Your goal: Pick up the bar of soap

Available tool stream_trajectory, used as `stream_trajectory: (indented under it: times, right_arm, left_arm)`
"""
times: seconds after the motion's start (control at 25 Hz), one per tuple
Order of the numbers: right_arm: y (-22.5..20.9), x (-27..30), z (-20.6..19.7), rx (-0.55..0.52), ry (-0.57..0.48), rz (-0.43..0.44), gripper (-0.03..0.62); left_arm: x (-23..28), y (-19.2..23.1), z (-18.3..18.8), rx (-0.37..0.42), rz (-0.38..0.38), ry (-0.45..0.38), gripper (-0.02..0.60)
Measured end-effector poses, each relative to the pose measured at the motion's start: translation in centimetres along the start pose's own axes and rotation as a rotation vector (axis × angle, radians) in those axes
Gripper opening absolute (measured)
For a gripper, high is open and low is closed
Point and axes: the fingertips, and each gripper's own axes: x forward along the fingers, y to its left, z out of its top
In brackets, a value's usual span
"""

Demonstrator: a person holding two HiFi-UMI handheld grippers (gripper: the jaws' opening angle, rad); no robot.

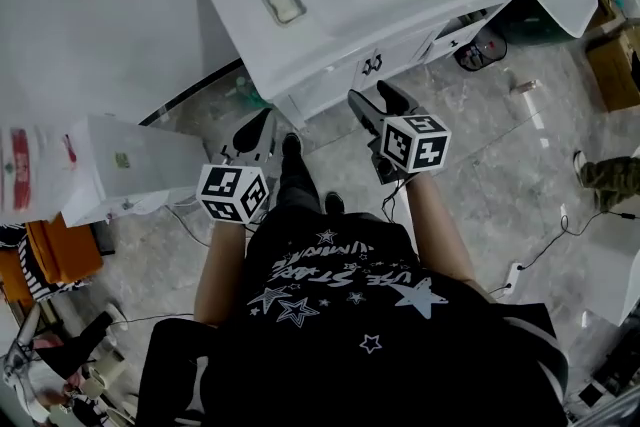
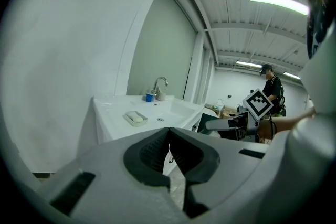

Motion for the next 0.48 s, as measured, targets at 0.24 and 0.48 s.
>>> stream_trajectory:
  times: [0.24,0.48]
  right_arm:
    - [0.3,4.4,2.0,-0.026,0.02,-0.001,0.284]
    - [2.2,11.3,4.9,-0.073,0.06,0.022,0.267]
  left_arm:
    - [2.4,3.9,1.1,-0.015,0.003,-0.011,0.011]
    - [4.7,9.6,2.3,-0.035,0.002,-0.015,0.011]
